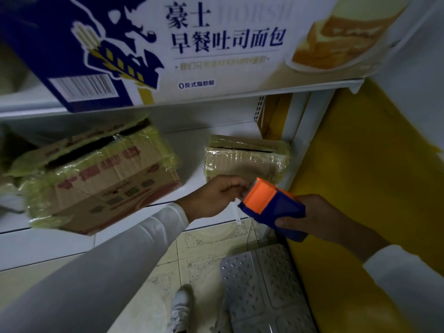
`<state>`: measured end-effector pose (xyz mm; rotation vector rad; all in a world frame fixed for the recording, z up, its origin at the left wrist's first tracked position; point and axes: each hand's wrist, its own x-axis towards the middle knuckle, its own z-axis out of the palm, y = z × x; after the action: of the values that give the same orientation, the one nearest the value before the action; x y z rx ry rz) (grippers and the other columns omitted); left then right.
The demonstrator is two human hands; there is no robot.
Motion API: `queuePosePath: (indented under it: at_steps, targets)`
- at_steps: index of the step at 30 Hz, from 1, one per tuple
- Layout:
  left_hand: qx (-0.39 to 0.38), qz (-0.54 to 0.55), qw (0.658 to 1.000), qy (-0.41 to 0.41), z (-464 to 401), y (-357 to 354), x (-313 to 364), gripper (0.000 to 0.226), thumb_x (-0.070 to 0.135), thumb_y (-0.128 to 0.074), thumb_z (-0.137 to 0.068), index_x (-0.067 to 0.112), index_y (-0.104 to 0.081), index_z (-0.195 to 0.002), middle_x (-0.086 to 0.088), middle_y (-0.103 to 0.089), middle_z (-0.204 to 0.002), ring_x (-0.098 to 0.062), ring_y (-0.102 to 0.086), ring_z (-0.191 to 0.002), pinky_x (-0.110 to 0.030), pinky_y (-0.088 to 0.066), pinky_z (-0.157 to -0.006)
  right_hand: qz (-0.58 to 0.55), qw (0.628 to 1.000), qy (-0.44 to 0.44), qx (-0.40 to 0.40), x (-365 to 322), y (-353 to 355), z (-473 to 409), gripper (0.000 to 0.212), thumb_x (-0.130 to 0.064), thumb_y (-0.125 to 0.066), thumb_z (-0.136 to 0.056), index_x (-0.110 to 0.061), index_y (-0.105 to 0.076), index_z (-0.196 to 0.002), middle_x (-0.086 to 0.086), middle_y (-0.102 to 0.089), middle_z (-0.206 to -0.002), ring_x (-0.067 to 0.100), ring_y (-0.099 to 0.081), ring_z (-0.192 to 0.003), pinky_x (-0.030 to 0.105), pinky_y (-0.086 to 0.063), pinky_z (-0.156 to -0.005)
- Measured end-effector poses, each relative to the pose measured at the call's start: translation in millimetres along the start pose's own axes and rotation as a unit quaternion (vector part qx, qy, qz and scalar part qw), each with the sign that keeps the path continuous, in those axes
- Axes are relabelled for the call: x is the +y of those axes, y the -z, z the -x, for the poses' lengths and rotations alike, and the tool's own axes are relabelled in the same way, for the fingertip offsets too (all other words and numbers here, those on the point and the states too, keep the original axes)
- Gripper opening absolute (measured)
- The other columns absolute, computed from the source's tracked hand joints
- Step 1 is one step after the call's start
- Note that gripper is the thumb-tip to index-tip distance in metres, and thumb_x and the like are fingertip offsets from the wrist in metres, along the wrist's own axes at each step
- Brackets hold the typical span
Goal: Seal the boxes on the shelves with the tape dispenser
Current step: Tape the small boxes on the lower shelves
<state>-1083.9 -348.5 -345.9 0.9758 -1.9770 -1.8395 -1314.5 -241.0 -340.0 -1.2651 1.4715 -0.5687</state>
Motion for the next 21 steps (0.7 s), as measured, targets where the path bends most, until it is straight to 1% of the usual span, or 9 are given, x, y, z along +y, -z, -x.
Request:
queuePosePath:
  at_steps: [3, 6, 10, 12, 14, 16, 18, 21]
  targets:
    - [0.023, 0.049, 0.998, 0.038, 1.4, 2.5, -3.5, 0.032, -0.006, -0.035, -0.095, 0.003, -0.064, -0.106, -0.008, -0.066, -0.098, -0.014, -0.061, -0.088, -0.036, -0.047, -0.087, 0.001, 1.0, 0.002, -0.004, 0.0, -0.2, -3.5, 0.025, -0.062, -0.081, -0.061, -0.051, -0.072, -0.082, -0.014, -0.076, -0.083, 0.003, -0.072, -0.075, 0.014, -0.052, -0.06]
    - [0.043, 0.077, 0.995, 0.049, 0.9, 5.7, -5.4, 0.031, 0.001, -0.038, -0.095, 0.008, -0.067, -0.102, -0.004, -0.069, -0.093, -0.013, -0.063, -0.085, -0.036, -0.047, -0.084, 0.01, 1.0, 0.005, -0.011, -2.3, 3.5, -8.4, 0.024, -0.063, -0.08, -0.061, -0.053, -0.071, -0.08, -0.016, -0.076, -0.082, 0.002, -0.072, -0.075, 0.014, -0.051, -0.06]
    - [0.066, 0.026, 0.997, 0.033, -5.4, 5.8, -5.4, 0.021, 0.007, -0.046, -0.098, 0.009, -0.067, -0.1, -0.008, -0.069, -0.092, -0.015, -0.062, -0.082, -0.035, -0.05, -0.079, 0.027, 0.999, 0.012, -0.022, -12.0, 13.4, -16.6, 0.021, -0.062, -0.081, -0.066, -0.053, -0.071, -0.082, -0.017, -0.076, -0.084, 0.001, -0.072, -0.076, 0.012, -0.051, -0.059]
    - [0.101, 0.024, 0.994, 0.025, -9.3, 6.4, -5.5, 0.018, 0.006, -0.051, -0.096, 0.01, -0.068, -0.092, -0.006, -0.068, -0.085, -0.013, -0.061, -0.077, -0.032, -0.05, -0.076, 0.034, 0.999, 0.013, -0.031, -18.6, 18.6, -22.4, 0.018, -0.059, -0.08, -0.067, -0.052, -0.072, -0.082, -0.018, -0.076, -0.083, 0.0, -0.072, -0.076, 0.01, -0.051, -0.058]
    - [0.138, 0.023, 0.99, 0.016, -13.7, 7.8, -5.7, 0.019, 0.002, -0.054, -0.094, 0.01, -0.068, -0.085, -0.002, -0.066, -0.075, -0.005, -0.06, -0.068, -0.021, -0.051, -0.068, 0.036, 0.999, 0.008, -0.04, -23.5, 23.5, -29.2, 0.017, -0.055, -0.078, -0.068, -0.044, -0.074, -0.081, -0.013, -0.076, -0.082, 0.003, -0.072, -0.074, 0.011, -0.05, -0.057]
    - [0.163, 0.019, 0.986, 0.005, -17.4, 9.9, -6.0, 0.021, -0.001, -0.054, -0.093, 0.01, -0.067, -0.08, 0.004, -0.064, -0.068, 0.005, -0.058, -0.058, -0.011, -0.047, -0.059, 0.034, 0.998, -0.002, -0.054, -28.5, 28.8, -35.6, 0.014, -0.052, -0.077, -0.071, -0.039, -0.074, -0.078, -0.01, -0.076, -0.08, 0.003, -0.071, -0.071, 0.011, -0.048, -0.055]
    - [0.176, 0.008, 0.984, -0.002, -20.6, 12.8, -5.9, 0.024, 0.0, -0.054, -0.093, 0.014, -0.066, -0.078, 0.008, -0.064, -0.067, 0.007, -0.058, -0.057, -0.009, -0.046, -0.057, 0.031, 0.997, -0.009, -0.077, -35.0, 33.9, -41.9, 0.009, -0.049, -0.076, -0.075, -0.04, -0.074, -0.073, -0.012, -0.074, -0.075, 0.0, -0.069, -0.067, 0.009, -0.045, -0.054]
    - [0.18, 0.0, 0.984, -0.018, -26.5, 19.6, -3.0, 0.028, -0.004, -0.051, -0.094, 0.013, -0.064, -0.077, 0.01, -0.063, -0.062, 0.006, -0.057, -0.055, -0.008, -0.045, -0.056, 0.055, 0.994, -0.009, -0.095, -40.9, 45.2, -51.6, 0.014, -0.048, -0.075, -0.078, -0.036, -0.073, -0.07, -0.013, -0.072, -0.07, -0.001, -0.066, -0.063, 0.008, -0.043, -0.053]
